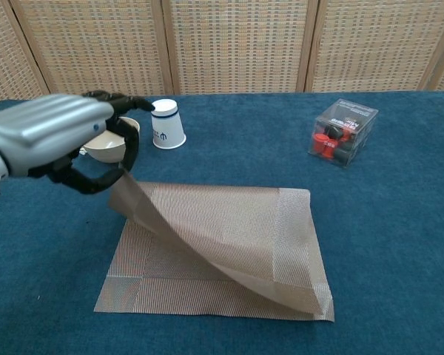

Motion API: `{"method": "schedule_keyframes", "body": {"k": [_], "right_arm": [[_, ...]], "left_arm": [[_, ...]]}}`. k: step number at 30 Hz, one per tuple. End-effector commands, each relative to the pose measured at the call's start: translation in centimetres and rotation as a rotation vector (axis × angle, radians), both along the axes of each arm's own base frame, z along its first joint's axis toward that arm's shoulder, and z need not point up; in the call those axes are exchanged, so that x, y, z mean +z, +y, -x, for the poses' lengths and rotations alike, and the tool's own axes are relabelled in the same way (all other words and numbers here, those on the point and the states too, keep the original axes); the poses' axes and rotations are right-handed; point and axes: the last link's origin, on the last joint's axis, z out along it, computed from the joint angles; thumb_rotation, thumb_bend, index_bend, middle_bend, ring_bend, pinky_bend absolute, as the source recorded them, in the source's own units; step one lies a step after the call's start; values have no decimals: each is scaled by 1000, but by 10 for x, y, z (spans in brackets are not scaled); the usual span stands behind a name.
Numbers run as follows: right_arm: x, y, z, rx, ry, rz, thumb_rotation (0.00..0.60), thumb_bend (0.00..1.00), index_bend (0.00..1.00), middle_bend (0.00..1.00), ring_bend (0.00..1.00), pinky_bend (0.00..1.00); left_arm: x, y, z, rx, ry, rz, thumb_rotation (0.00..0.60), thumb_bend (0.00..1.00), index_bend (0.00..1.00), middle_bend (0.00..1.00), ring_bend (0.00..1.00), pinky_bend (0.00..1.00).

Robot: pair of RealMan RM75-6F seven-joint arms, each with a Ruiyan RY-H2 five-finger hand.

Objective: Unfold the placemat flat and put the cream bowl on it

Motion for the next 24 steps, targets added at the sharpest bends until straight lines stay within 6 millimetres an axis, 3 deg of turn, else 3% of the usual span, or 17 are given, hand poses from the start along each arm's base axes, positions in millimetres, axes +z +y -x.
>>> {"method": "schedule_keyframes", "body": {"k": [1,16,19,24], "right_arm": [[2,1,-1,3,1,2,600,61,82,0,0,0],[1,0,7,-30,7,-16,600,61,82,0,0,0],[-1,-2,11,-50,17,-24,600,61,82,0,0,0],[-2,-3,12,-56,27,-25,600,61,82,0,0,0]], "left_arm": [[16,30,-26,-14,2,-34,600,527,611,0,0,0],[28,136,-82,124,39,-188,600,527,616,0,0,0],[24,158,-85,165,66,-215,600,527,617,0,0,0],[15,176,-75,220,124,-232,600,526,618,0,0,0]]}}
